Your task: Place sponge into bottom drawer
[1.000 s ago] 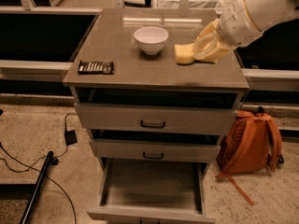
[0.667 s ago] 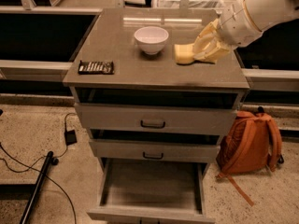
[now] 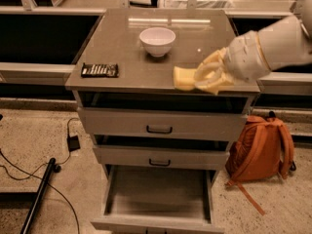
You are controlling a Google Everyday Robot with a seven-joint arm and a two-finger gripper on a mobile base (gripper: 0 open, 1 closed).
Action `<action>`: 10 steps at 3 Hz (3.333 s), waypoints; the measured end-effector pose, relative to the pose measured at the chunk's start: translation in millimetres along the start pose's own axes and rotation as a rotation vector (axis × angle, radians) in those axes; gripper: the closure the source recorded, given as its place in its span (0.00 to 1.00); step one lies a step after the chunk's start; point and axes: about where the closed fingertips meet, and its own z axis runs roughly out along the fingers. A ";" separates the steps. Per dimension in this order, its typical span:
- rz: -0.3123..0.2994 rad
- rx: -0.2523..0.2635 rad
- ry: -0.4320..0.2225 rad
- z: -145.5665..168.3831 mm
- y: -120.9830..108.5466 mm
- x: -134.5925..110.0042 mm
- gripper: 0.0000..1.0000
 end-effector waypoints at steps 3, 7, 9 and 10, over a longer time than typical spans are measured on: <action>0.125 -0.165 -0.008 94.2 119.0 53.6 1.00; 0.112 -0.170 0.061 205.7 167.0 151.0 1.00; 0.122 -0.113 0.021 297.4 256.6 243.5 1.00; 0.119 -0.112 0.024 295.0 253.9 242.0 1.00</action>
Offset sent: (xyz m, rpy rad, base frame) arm -0.0469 0.0090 -0.0542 0.0375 0.0938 0.0109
